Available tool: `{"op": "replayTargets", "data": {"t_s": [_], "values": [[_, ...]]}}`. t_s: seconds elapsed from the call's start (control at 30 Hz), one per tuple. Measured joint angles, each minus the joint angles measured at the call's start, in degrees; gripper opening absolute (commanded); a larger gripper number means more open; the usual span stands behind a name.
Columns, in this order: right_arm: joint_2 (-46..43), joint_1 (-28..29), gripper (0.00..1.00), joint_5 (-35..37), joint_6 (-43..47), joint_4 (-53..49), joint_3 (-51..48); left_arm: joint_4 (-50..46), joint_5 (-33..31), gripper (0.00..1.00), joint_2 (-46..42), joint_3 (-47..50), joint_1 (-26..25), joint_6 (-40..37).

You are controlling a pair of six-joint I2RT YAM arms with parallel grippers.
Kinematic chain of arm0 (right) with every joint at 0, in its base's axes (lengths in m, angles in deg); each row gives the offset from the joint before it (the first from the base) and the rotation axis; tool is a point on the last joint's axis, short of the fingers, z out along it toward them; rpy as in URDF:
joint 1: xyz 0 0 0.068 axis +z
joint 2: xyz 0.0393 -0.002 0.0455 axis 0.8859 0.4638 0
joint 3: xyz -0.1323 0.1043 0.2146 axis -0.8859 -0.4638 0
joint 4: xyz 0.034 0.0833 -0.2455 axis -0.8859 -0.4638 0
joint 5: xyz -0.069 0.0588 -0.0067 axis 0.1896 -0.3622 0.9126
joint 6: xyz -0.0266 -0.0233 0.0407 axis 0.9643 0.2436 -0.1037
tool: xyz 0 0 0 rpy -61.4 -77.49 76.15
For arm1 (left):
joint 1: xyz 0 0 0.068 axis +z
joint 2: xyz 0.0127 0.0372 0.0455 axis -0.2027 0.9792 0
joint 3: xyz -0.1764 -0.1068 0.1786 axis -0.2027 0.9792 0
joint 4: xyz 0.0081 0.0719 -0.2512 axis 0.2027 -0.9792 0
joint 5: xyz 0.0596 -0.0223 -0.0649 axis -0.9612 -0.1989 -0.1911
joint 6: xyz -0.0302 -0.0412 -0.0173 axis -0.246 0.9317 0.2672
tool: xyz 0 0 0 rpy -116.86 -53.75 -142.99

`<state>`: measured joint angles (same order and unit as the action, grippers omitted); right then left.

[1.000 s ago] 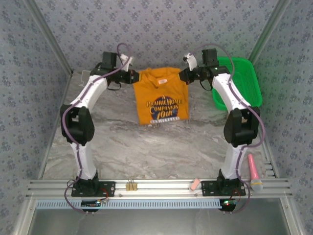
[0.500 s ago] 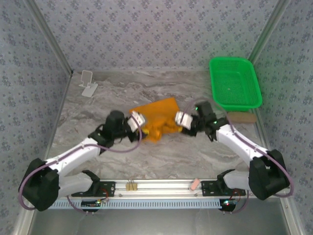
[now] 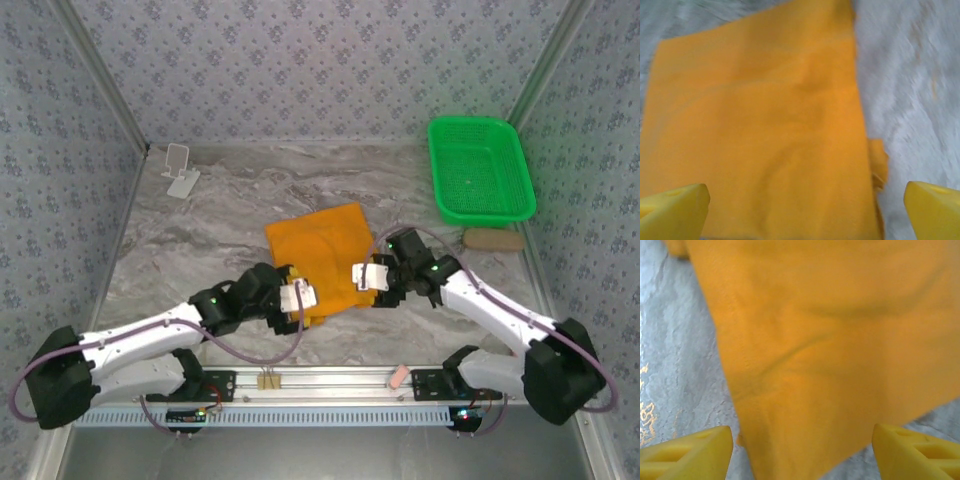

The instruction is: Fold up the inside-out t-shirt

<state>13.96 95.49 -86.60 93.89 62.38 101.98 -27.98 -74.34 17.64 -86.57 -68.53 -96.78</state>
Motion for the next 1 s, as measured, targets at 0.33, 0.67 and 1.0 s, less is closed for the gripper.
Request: {"op": "replayTargets", "data": {"t_s": [0.33,0.67,1.0], "values": [[10.3,-1.2,0.70,4.1,8.7,7.1,-2.1,-0.9,-7.8,0.80,15.1,-0.5,-1.0,-12.4],[15.2,-1.4,0.06,4.6,12.2,16.1,-3.1,3.3,-6.3,0.00,21.9,-2.5,-1.6,-18.3],[3.2,0.8,0.00,3.9,11.7,-9.6,1.2,-5.4,-0.9,0.00,16.8,-8.7,3.2,-12.8]]}}
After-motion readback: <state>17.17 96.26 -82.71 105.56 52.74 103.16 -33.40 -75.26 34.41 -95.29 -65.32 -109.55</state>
